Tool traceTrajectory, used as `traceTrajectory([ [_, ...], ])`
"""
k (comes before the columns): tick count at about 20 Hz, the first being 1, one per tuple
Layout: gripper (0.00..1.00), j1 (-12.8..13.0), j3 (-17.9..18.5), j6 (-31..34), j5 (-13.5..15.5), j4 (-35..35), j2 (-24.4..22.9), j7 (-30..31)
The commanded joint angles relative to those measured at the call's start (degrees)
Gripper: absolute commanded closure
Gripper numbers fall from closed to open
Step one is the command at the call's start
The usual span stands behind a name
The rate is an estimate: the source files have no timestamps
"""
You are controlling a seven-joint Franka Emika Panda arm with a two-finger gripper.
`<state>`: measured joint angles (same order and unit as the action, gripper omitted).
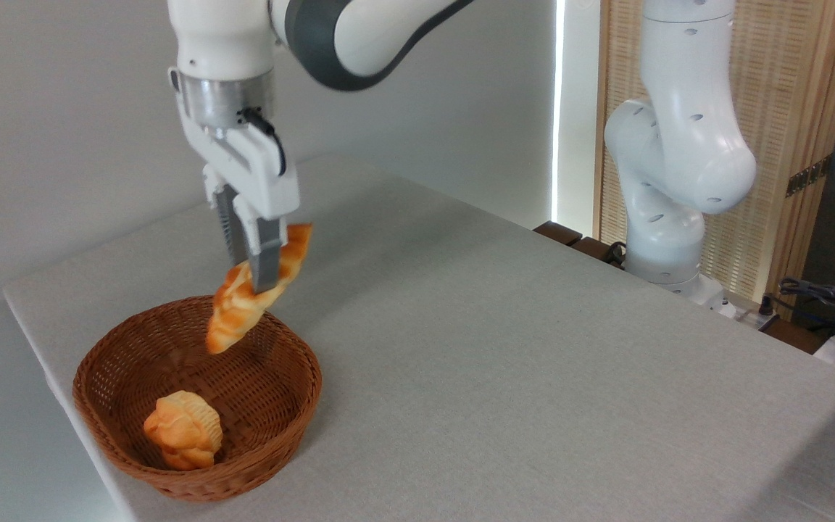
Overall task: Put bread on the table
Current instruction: 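Lift the twisted roll out of the basket and carry it beside the basket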
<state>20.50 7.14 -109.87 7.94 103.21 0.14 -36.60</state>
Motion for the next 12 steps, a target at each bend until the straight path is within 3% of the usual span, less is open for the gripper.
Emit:
traceTrajectory([
  [1, 0.44, 0.3, 0.1, 9.1, 0.3, 0.5, -2.3, 0.0],
  [4, 0.43, 0.4, 0.0, 14.5, 2.4, 1.5, -2.0, -0.6],
  [12, 0.34, 2.3, -0.7, 13.3, 2.5, 2.3, 1.1, -0.7],
])
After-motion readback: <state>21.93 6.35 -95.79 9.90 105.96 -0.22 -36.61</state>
